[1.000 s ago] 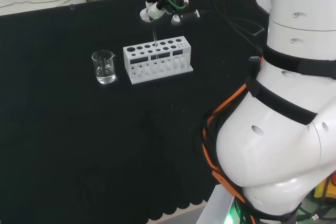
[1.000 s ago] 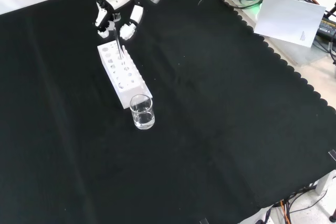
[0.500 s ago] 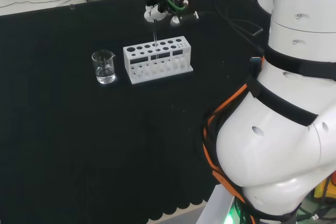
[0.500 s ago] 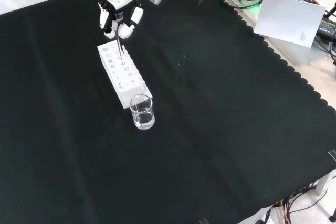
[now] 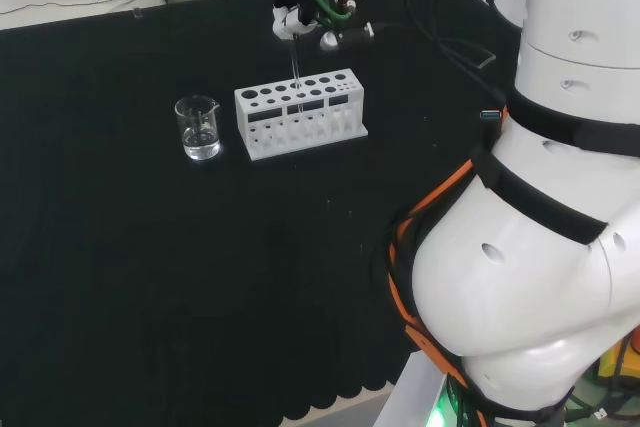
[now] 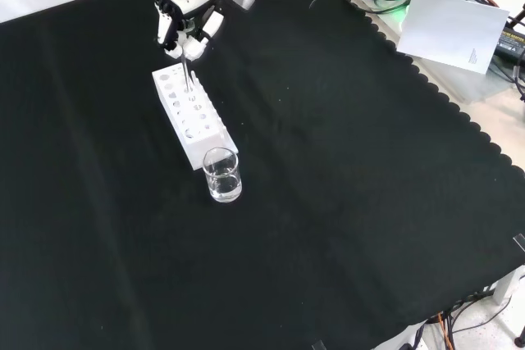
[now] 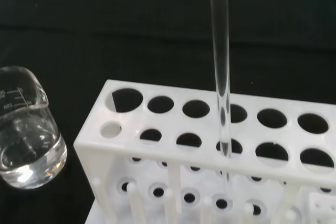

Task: Take the glass rod from the white test tube rack.

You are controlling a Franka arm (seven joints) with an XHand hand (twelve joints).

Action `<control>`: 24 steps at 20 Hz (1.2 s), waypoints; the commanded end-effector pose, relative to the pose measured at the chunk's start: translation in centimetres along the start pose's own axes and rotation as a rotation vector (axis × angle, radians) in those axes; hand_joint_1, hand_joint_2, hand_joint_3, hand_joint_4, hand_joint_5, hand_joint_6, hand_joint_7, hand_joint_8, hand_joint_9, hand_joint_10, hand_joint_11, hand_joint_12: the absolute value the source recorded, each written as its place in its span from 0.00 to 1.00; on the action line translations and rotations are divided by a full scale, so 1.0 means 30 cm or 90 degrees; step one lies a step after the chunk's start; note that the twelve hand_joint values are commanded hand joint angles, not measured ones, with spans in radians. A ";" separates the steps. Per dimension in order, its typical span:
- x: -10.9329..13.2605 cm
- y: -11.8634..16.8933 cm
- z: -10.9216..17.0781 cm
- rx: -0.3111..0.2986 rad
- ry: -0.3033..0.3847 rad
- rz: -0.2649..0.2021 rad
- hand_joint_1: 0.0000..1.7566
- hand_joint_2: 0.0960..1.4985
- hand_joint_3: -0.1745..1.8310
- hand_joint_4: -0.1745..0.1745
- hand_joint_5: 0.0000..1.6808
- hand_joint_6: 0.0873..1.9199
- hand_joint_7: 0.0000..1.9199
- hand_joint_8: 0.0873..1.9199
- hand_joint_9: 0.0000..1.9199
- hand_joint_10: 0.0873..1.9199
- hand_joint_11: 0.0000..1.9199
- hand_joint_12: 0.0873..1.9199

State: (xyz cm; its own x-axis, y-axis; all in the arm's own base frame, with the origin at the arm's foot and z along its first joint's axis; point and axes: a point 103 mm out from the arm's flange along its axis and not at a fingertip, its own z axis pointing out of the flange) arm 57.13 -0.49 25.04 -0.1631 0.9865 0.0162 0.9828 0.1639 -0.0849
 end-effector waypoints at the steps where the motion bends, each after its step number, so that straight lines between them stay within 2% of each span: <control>1: 0.021 -0.004 -0.034 -0.070 -0.049 0.016 0.71 0.50 0.43 0.00 0.56 0.61 0.52 0.65 0.84 0.61 0.90 0.55; 4: 0.024 -0.009 -0.066 -0.087 -0.067 0.021 0.72 0.54 0.39 0.00 0.56 0.49 0.51 0.72 0.86 0.58 0.86 0.55; 8: 0.022 -0.018 -0.108 -0.085 -0.068 0.027 0.73 0.53 0.37 0.00 0.59 0.40 0.53 0.70 0.87 0.55 0.84 0.54; 17: 0.030 -0.052 -0.160 -0.087 -0.064 0.024 0.73 0.52 0.37 0.00 0.61 0.37 0.54 0.69 0.87 0.53 0.84 0.52; 24: 0.065 -0.120 -0.253 -0.113 -0.076 0.015 0.73 0.52 0.37 0.00 0.61 0.37 0.54 0.68 0.87 0.53 0.84 0.52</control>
State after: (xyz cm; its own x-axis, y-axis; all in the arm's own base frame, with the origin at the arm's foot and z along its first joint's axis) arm 55.71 0.17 29.78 -0.1264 0.9881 -0.0879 0.9899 0.1314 0.0535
